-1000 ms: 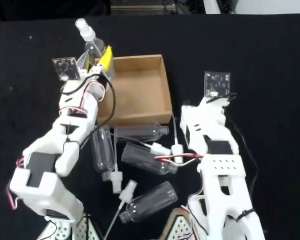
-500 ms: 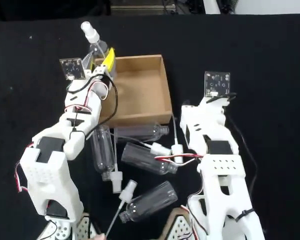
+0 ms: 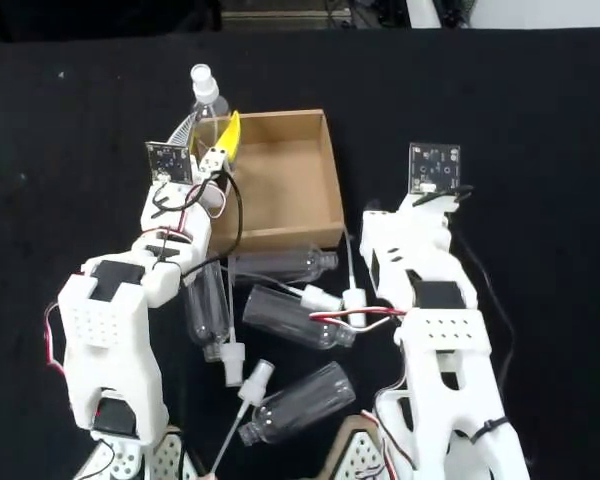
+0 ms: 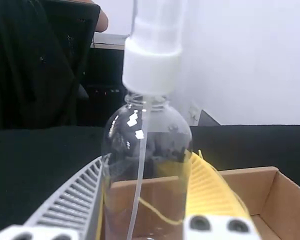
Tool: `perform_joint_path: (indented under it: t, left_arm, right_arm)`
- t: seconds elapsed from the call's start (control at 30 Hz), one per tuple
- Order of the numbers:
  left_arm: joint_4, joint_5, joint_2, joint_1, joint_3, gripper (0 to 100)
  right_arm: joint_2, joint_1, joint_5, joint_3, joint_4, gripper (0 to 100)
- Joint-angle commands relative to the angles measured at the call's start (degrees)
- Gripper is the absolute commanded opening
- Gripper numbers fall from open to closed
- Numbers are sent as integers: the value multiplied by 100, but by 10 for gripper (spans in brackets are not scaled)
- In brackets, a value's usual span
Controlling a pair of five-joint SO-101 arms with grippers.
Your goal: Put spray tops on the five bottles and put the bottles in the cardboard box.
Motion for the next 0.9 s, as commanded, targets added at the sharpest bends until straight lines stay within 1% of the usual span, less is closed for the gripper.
perform_joint_path:
  t: [0.0, 0.3, 0.53, 0.73, 0.87]
  left_arm:
    - [-149, -53, -79, 40, -40, 30]
    - [-176, -53, 316, 22, -31, 30]
    - [-158, -53, 316, 13, -31, 30]
    - [-185, -53, 308, -189, 163, 29]
    - [-185, -53, 255, -189, 215, 30]
  right_arm:
    - [-198, 123, 18, -57, -167, 178]
    - [-198, 123, 18, -57, -167, 178]
    - [-198, 123, 18, -57, -167, 178]
    - [-198, 123, 18, -57, -167, 178]
    - [-198, 123, 18, -66, -167, 178]
